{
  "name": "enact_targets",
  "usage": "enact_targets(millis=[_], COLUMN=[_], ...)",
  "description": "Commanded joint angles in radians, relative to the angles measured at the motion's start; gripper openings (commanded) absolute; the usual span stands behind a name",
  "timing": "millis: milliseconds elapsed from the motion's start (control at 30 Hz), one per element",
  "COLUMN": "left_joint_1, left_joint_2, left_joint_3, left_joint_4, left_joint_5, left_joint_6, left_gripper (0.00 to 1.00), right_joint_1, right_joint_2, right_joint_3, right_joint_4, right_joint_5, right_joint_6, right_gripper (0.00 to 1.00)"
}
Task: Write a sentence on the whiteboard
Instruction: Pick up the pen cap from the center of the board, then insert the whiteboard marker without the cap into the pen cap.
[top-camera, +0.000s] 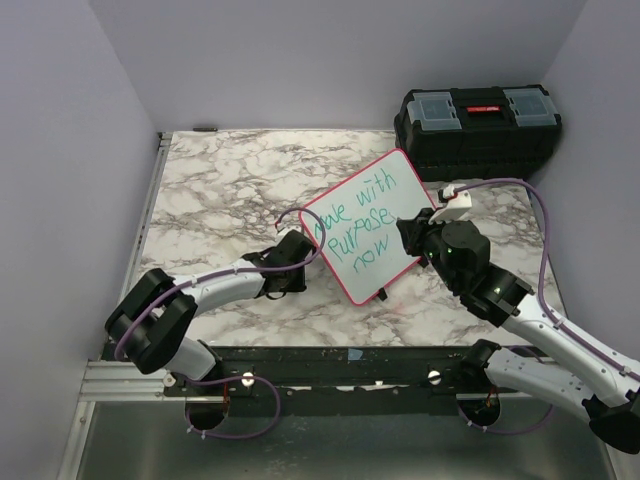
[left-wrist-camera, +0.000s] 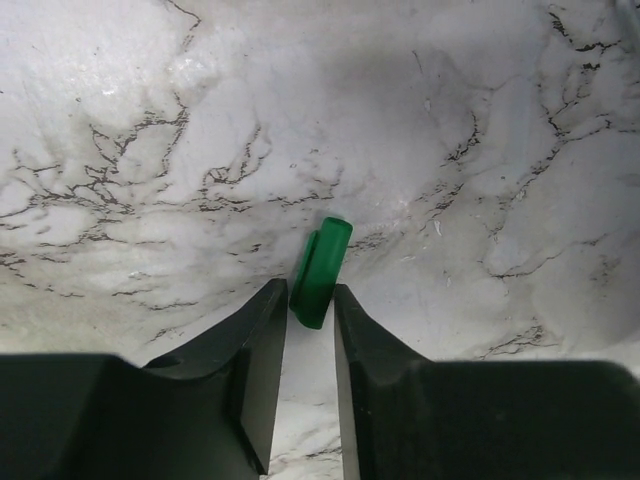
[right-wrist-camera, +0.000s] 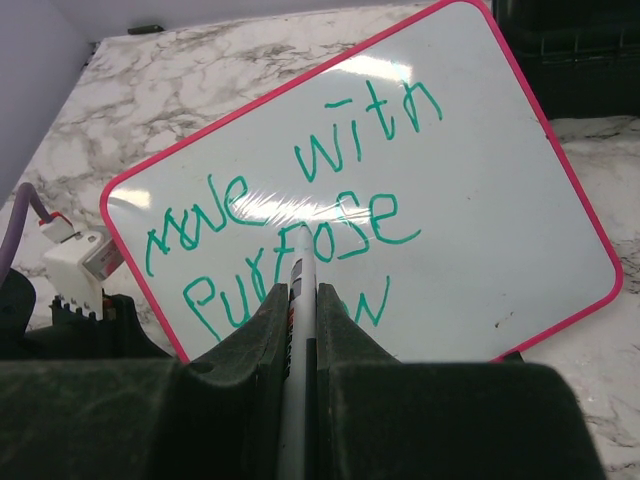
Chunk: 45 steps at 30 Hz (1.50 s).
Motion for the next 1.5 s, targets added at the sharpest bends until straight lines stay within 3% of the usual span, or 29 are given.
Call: enact_targets(millis=[0, 233, 533, 800, 1233, 1467], left_joint_1=[-0.007, -0.025, -0.037, -0.037, -0.037, -0.037], left_joint_2=[0.014, -0.024, -0.247, -0.468, -0.852, -0.911], left_joint_3=[-0.039, -0.096, -0.157, -0.178, -0.286, -0.344], left_joint_4=[0.001, 0.035, -0.012, -0.072, 0.087, 0.217], left_joint_5=[0.001, 0.055, 0.06, 0.03, 0.043, 0.061], left_joint_6=[0.019, -0.018, 0.001, 0.062, 0.306, 0.426], left_gripper=[0.24, 0.0, 0.0, 0.0, 0.0, 0.0], right_joint_1=[-0.002, -0.002, -0.002, -0.002, -0.003, -0.002], right_joint_2=[0.005, 0.026, 0.04, 0.068, 0.091, 0.12], right_joint_3=[0.005, 0.01, 0.012, 0.02, 0.025, 0.037], right_joint_4=[0.009, 0.022, 0.016, 0.048, 0.13, 0.149], right_joint_5=[-0.004, -0.022, -0.113, -0.331, -0.633, -0.765], right_joint_6=[0.01, 0.011, 0.017, 0.007, 0.025, 0.011], right_gripper=[0.01, 0.01, 0.01, 0.01, 0.01, 0.01])
